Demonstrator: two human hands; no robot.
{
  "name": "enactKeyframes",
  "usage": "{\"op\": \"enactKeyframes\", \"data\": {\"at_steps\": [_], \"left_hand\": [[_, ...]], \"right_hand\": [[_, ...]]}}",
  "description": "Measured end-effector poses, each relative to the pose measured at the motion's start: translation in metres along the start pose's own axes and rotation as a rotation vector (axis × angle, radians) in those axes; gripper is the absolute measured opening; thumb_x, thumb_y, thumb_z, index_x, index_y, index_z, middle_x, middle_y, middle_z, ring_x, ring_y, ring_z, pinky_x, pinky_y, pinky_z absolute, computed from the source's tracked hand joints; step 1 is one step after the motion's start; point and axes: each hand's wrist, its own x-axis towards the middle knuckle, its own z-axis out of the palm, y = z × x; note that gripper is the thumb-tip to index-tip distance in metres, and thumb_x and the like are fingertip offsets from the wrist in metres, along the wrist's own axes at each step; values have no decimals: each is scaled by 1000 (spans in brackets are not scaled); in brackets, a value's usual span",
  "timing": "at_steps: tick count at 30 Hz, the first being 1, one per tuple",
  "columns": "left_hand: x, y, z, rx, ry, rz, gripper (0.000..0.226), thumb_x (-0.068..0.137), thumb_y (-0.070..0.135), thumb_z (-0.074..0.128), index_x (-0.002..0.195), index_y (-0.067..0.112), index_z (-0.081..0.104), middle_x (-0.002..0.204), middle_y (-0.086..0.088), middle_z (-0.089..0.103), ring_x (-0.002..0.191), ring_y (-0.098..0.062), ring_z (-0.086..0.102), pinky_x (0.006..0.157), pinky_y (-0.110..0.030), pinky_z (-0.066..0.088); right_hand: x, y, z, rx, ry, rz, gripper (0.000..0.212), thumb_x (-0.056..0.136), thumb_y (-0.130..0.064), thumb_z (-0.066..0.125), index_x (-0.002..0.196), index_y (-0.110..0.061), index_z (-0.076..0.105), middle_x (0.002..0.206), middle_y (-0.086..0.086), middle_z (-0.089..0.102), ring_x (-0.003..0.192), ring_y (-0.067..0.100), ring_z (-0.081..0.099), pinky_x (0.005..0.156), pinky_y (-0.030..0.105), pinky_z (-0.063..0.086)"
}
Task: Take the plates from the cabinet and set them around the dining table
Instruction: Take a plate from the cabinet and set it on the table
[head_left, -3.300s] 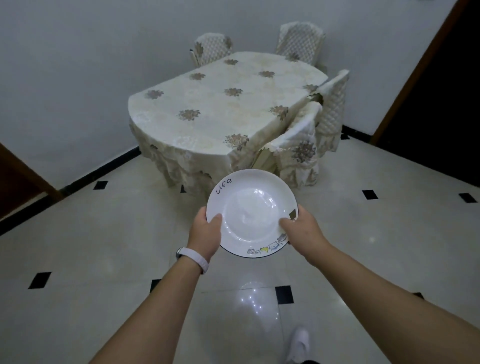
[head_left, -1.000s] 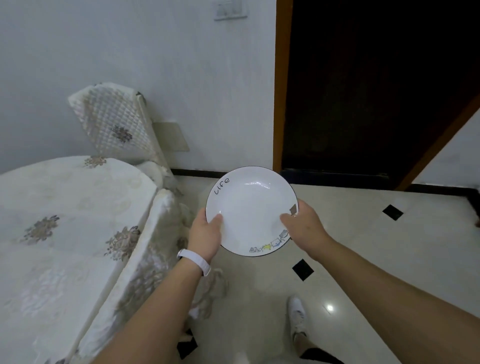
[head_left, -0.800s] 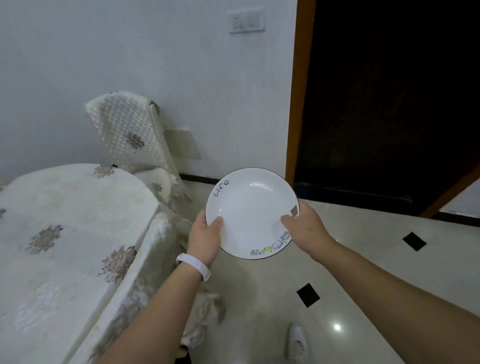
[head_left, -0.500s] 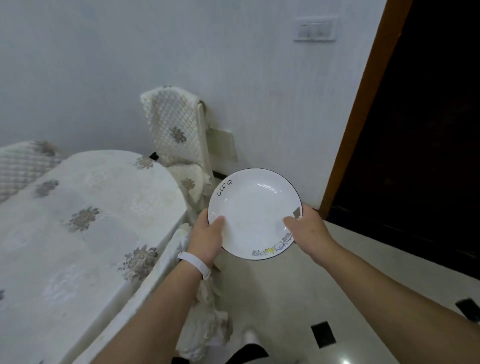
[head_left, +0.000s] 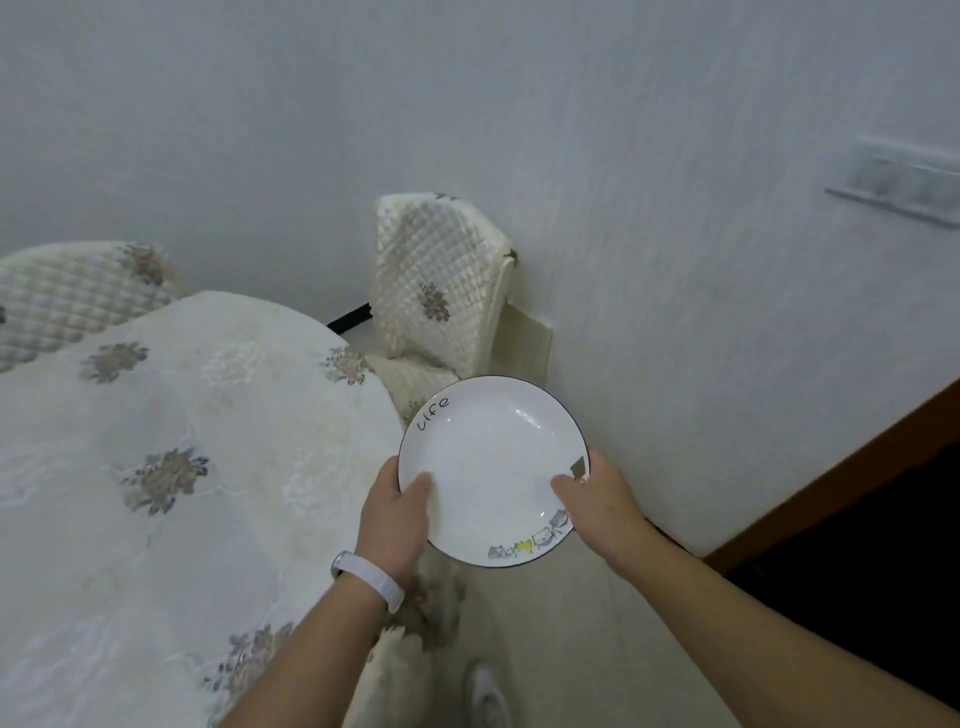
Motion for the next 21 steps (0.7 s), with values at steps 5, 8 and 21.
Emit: {"op": "enactKeyframes", "data": {"at_steps": [5, 8, 21], "left_hand": [[75, 15, -21, -43, 75, -30, 20, 93, 10, 51, 91, 29, 57, 95, 7, 64, 86, -14, 60, 68, -31, 47], [102, 21, -39, -53, 137, -42, 15, 92, 10, 50, 94, 22, 60, 92, 6, 65, 83, -14, 60, 63, -29, 45], [167, -7, -114, -141, 534, -170, 12, 89, 17, 52, 90, 21, 63, 86, 2, 69, 78, -18, 65, 66, -36, 52]], "right_hand": [[70, -45, 42, -33, -59, -24, 24, 85, -3, 51, 78, -25, 56, 62, -15, 62, 57, 1, 54, 54, 16, 41], [98, -63, 68, -68, -138, -38, 20, 81, -11, 51, 88, -24, 63, 75, -10, 67, 71, 14, 60, 64, 26, 45], [197, -114, 198, -264, -467, -152, 33, 66, -21, 51, 97, -16, 63, 89, 7, 71, 85, 23, 67, 77, 40, 56]]}}
